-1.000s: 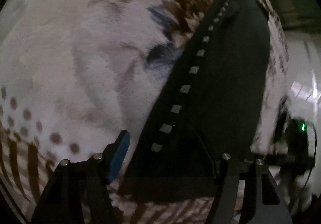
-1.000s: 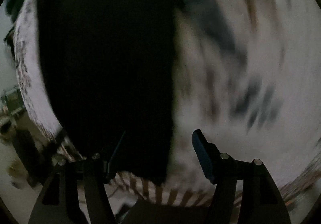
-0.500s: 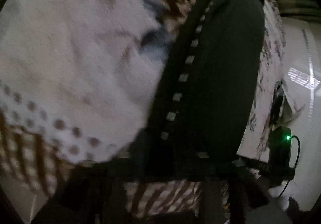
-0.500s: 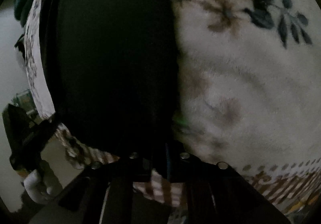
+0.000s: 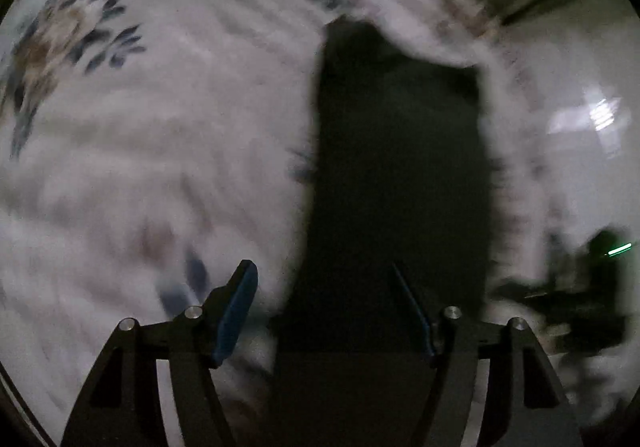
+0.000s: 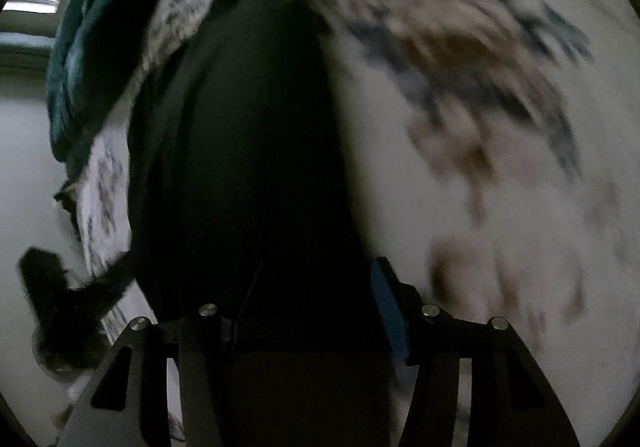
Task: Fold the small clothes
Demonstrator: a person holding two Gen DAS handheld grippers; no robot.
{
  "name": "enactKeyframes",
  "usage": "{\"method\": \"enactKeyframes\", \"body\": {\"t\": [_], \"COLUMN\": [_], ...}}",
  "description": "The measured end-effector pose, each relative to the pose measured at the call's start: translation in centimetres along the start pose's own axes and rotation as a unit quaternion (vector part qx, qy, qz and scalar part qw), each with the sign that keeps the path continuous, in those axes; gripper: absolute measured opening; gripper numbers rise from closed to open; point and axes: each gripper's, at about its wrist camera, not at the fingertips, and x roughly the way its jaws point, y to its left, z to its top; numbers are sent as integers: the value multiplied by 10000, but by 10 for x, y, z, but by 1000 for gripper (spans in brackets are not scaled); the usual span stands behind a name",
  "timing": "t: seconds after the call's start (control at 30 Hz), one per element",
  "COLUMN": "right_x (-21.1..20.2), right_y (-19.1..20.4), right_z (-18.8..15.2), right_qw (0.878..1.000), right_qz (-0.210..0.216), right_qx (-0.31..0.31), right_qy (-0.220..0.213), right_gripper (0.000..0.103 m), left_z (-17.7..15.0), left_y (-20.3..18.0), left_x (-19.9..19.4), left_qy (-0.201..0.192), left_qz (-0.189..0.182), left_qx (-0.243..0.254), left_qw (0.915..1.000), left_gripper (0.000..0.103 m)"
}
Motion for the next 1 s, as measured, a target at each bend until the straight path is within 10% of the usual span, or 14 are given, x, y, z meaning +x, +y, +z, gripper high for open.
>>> {"method": "enactKeyframes", "body": {"t": [0.33,0.6,0.67,1.0], "right_x": [23,7,13,35], "right_y": [15,26,27,6], "right_z": [42,161,188,229], "right_qw": [9960,9972,9972,9955], "right_qz": [-822,-20,2,-800], "right_qx": [-320,190,225,241], "right_qy": [120,-724,-719,-459], "right_gripper": [70,70,69,52], "left_z": [22,129,145,152], "left_y": [24,21,7,27], "left_x": [-16,37,46,46], "left_qy": [30,-280,-427,-181], "left_qz": [-601,-1081,-1004,-1179], "left_qx": [-204,-684,-500,-558], "left_qw": [9980,9914,9928,9913], "left_gripper": [66,64,14,31]}}
